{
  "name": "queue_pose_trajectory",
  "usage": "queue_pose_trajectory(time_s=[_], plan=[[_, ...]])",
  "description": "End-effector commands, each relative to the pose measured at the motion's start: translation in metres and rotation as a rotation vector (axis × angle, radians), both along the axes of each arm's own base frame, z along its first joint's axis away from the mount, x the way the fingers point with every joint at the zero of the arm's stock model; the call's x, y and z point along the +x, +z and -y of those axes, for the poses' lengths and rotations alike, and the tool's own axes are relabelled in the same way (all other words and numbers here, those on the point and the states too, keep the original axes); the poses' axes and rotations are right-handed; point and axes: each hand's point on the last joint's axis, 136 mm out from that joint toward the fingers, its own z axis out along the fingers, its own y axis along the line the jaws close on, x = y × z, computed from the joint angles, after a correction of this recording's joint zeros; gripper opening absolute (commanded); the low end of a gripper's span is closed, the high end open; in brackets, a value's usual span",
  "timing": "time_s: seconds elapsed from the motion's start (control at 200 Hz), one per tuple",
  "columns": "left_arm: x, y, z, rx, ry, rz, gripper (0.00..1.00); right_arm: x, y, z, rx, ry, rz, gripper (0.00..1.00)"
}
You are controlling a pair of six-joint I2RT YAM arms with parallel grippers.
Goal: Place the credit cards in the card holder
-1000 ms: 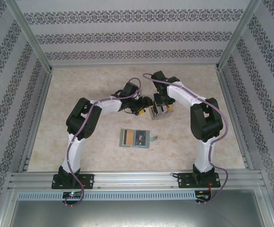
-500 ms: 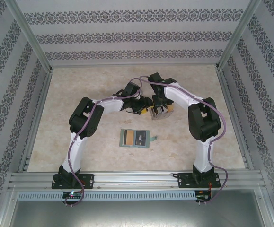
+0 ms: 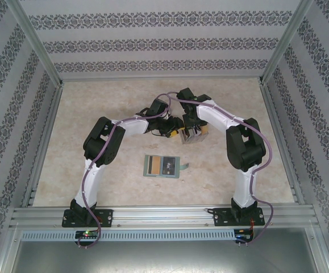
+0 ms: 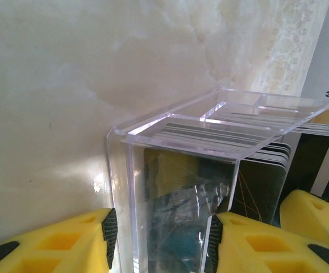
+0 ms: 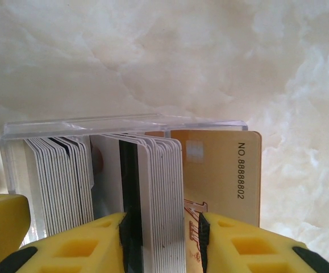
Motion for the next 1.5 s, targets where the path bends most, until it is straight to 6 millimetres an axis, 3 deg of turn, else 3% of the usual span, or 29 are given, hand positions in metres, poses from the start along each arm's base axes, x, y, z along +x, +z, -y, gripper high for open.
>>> queue_pose_trajectory(time_s=[0.0,0.55,1.104,1.274,1.499], plan=[[-0.012,-0.036,-0.012,0.098,0.008,-0.078,0.47,-0.003,0.017,0.016,-0.059,-0.019,0.038,0.37],[-0.012,-0.032,-0.011,0.091,0.004,-0.074,0.47,-0.003,0.016,0.010,-0.035,-0.004,0.035,0.18],[-0.013,-0.032,-0.011,0.092,0.002,-0.072,0.46,-0.007,0.035,0.005,0.016,-0.011,0.062,0.11],[-0.011,-0.017,-0.007,0.068,-0.011,-0.041,0.47,-0.015,0.048,-0.009,0.137,-0.028,0.071,0.05],[-0.002,0.032,0.003,-0.009,-0.034,0.064,0.48,-0.033,0.092,-0.019,0.391,-0.123,0.191,0.03]])
